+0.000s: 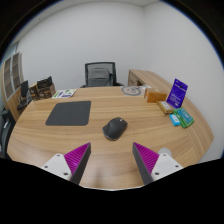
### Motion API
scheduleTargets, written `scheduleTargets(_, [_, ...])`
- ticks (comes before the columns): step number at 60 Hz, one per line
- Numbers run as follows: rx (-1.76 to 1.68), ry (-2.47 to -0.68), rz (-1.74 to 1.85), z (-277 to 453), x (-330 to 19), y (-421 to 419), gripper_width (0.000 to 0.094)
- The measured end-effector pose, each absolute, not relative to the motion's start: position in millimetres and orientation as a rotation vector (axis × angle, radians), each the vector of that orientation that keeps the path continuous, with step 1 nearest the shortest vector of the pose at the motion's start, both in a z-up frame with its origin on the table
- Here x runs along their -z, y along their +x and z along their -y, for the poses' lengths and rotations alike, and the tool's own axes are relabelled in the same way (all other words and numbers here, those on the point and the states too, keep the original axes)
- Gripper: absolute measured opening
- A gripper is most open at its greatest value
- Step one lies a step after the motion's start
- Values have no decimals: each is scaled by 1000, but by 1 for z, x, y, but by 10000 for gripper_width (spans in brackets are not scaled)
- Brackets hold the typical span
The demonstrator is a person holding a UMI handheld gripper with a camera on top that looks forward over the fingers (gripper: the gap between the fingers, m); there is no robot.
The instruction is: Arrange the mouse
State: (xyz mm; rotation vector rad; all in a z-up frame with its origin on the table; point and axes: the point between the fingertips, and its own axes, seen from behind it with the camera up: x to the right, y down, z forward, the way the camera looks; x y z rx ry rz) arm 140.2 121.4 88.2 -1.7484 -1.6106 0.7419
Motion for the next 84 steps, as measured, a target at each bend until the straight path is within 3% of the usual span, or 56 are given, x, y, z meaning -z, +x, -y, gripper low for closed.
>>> scheduleTargets(33, [-689,-1827,1624,-135,-8,23,860])
scheduleTargets(64, [-680,-1829,1665,-136,12,-33,855])
scheduleTargets(73, [-694,-1833,1686,-130,17,-42,797])
scheduleTargets(84, [-709,-1841,1678,-132,19,-51,626])
